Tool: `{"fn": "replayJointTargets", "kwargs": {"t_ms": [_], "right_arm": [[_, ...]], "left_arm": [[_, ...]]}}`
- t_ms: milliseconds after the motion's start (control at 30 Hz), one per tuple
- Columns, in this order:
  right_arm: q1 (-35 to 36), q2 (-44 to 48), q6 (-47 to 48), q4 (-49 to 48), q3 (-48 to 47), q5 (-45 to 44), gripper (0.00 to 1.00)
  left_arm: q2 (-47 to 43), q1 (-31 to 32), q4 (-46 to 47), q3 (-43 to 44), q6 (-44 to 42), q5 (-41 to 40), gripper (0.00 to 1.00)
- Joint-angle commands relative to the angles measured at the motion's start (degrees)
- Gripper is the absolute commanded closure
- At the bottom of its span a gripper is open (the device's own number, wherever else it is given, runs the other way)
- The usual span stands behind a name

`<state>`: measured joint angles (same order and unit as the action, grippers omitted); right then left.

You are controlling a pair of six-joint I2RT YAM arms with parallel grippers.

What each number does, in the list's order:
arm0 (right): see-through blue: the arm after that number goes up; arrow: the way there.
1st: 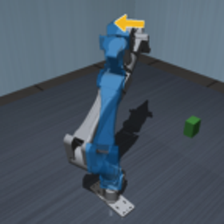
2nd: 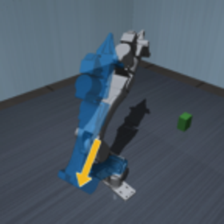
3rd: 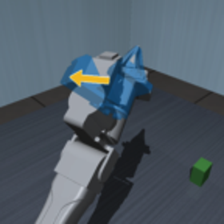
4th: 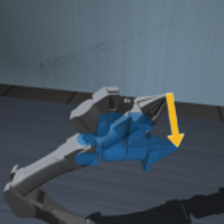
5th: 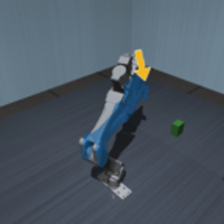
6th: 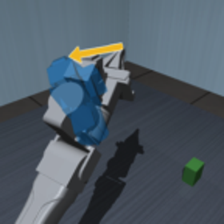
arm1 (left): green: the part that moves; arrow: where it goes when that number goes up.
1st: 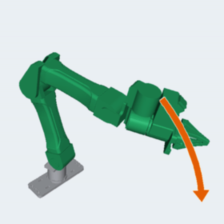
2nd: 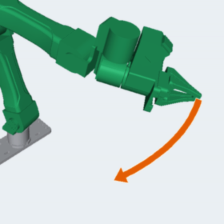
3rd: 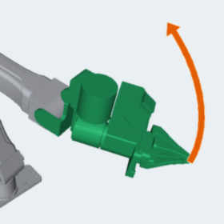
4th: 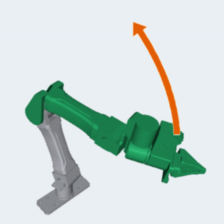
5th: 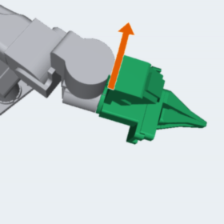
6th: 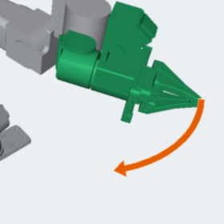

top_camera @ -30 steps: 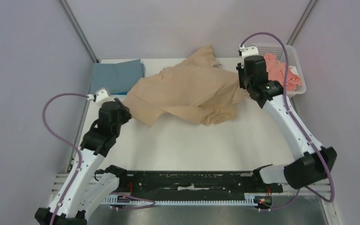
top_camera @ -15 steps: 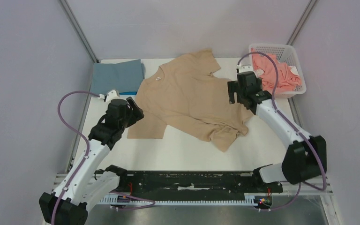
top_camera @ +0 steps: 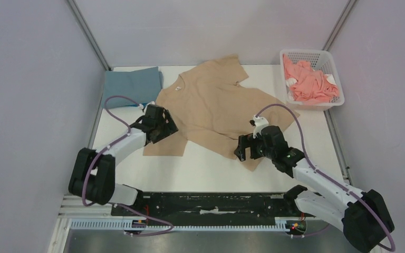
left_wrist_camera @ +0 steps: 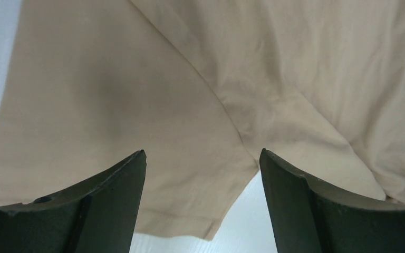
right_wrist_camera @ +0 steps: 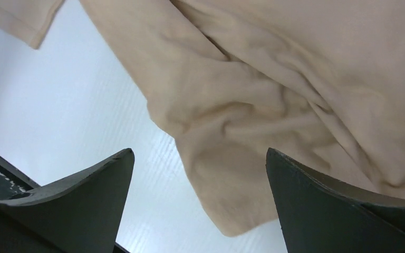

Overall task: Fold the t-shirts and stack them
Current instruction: Flatten out the tshirt

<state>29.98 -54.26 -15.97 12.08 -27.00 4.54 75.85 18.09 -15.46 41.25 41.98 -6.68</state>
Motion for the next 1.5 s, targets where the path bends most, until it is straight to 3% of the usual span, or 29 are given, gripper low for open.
{"fn": "replayJointTargets", "kwargs": {"t_ms": [0, 200, 400, 567, 767, 933, 1033, 1167, 1233, 1367, 1467], "right_arm": [[1.8, -3.6, -2.8, -13.8, 2.5, 3.2, 0.02], [1.8, -11.2, -5.0, -17.7, 2.1, 0.9, 0.02], [1.6, -11.1, -5.8, -17.4, 1.7, -7.4, 0.02], [0.8, -10.7, -4.9, -15.0, -0.3, -11.1, 0.02], [-1.2, -9.1, -4.2, -14.6, -0.9, -11.4, 0.02], [-4.4, -5.8, -4.5, -13.4, -1.2, -11.4, 0.02], [-6.3, -4.0, -4.5, -12.4, -1.7, -11.8, 0.02], [-8.7, -4.1, -4.7, -12.2, -2.4, -14.4, 0.02], [-9.8, -6.2, -4.4, -12.2, -3.5, -14.9, 0.02], [-11.1, -13.6, -4.1, -12.3, -6.9, -13.0, 0.02], [-11.4, -20.6, -3.9, -12.5, -10.8, -13.0, 0.02]], "left_arm": [[10.3, -0.3, 4.1, 6.2, 1.6, 4.1, 0.17], [15.6, -0.2, 9.0, 2.3, 4.6, 12.4, 0.22], [8.9, 2.4, 8.0, -8.4, 9.4, 13.5, 0.24], [-6.1, 8.0, 0.9, -17.7, 13.6, 7.5, 0.24], [-27.6, 12.3, -8.1, -25.1, 17.5, 9.0, 0.18], [-44.4, 13.6, -18.9, -21.0, 15.4, 7.0, 0.17], [-48.2, 13.7, -21.6, -14.6, 11.7, 2.4, 0.16], [-44.4, 13.6, -17.1, -8.7, 8.6, -2.6, 0.16], [-39.0, 13.7, -9.4, -7.9, 7.7, -2.4, 0.16], [-23.2, 13.5, 4.2, -5.5, 6.6, -0.5, 0.15], [-8.9, 13.1, 4.4, 1.9, 4.5, -1.5, 0.15]]}}
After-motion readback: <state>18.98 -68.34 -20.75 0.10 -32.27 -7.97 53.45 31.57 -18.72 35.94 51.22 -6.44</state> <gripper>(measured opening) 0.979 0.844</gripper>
